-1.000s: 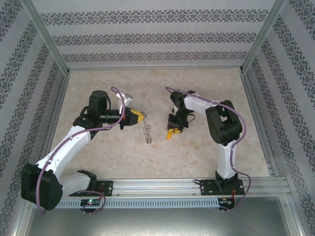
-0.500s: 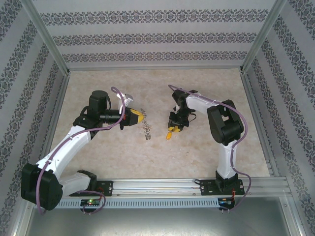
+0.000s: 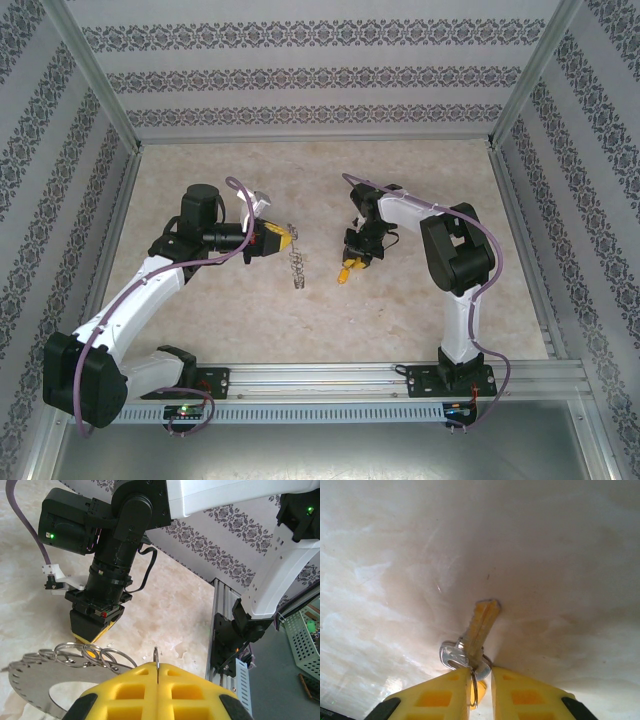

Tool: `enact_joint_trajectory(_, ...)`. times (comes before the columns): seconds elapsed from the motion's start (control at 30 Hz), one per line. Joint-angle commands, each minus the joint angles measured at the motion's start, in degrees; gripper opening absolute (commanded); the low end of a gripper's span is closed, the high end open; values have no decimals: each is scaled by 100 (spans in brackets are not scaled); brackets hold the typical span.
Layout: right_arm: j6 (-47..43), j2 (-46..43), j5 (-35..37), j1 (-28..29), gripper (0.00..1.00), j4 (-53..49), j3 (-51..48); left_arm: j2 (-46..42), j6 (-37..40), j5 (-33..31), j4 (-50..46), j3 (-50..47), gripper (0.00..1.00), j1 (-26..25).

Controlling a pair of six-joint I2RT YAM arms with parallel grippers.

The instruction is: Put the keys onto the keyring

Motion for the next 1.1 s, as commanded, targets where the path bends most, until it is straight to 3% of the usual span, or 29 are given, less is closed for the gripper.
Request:
enact_joint_trajectory(0.0,66,-100,-35,-66,19,-72,-67,-5,171,24,-35,-15,0,-50)
enact_joint_trajectory(0.5,64,-324,-89,-105,0,285,-236,10,138,-19,-97,38,0,-47)
enact_joint_trajectory(0.63,-134,-640,-119,-87,0,555,-405,28,84,-19,-117,79,0,-50)
enact_joint_trajectory(0.87,-926,-2003,-215,92,0,1812,-958,97,-58,-44,-142,255,0,-54)
enact_joint_trajectory(1.07,-1434,-3304,-709,123,0,3285,-1429,192,-272,-2,-70,554,0,-53)
